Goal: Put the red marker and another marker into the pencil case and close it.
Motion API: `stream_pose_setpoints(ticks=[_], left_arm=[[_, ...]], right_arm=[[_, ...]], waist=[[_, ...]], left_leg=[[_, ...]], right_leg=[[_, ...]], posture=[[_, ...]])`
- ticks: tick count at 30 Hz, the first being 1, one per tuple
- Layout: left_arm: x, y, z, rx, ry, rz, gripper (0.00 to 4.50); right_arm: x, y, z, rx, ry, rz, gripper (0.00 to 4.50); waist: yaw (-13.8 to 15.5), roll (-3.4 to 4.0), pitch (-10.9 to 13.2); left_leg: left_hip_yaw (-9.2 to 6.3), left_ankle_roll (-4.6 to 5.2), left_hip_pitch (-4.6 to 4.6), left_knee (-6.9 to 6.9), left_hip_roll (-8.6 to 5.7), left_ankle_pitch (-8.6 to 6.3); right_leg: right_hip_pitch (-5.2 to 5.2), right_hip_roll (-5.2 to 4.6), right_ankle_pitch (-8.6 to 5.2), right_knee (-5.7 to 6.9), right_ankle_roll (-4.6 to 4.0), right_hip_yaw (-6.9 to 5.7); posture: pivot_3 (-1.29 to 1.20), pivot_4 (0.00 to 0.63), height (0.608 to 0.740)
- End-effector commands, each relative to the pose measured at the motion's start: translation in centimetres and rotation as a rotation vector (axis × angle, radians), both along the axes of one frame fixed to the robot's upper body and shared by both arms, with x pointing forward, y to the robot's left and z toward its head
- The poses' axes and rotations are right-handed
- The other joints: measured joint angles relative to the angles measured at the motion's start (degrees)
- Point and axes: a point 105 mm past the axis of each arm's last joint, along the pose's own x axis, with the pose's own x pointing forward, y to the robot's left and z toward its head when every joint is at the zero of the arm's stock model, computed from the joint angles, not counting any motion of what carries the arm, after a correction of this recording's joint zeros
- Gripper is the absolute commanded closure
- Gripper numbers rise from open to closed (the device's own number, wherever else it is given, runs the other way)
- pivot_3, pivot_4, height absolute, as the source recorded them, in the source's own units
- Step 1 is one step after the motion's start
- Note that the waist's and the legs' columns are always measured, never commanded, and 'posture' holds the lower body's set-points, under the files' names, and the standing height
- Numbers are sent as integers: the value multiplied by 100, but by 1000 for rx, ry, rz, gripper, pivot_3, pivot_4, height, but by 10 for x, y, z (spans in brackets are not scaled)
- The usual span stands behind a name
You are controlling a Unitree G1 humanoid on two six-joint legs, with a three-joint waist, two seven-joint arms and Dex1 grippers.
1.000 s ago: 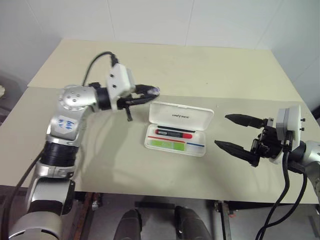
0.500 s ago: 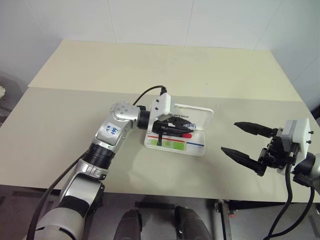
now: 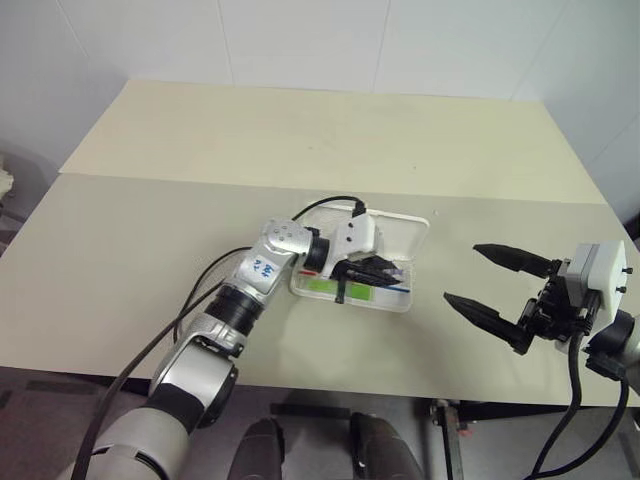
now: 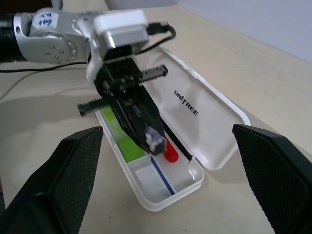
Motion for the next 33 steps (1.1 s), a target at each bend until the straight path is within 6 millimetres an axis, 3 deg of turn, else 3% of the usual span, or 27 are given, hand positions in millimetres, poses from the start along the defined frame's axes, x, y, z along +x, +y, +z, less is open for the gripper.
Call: stream_pose_setpoints(ticks=[1,21,33], left_arm=[[1,-9,10,-5,-45,-12,4144],[-11,-5,-9,79,-45,-51,4144],[-6,-9,-11,79,-61,-28,43]], right_arm=[[-5,6,8,-6,-55,8,0],[-1,7,6,-3,-57,-5,0],[0,7,6,-1,-60,-18,0]], waist=[[-11,0,0],[-2,0,0],[-2,0,0]], left_leg=[[0,0,1,0,0,0],[0,1,1,0,0,0],[-1,1,1,0,0,0]], right_leg=[[0,0,0,0,0,0],[1,1,1,1,1,1],[1,1,1,1,2,1]], posture=[[0,150,740],[0,150,740],[0,150,740]])
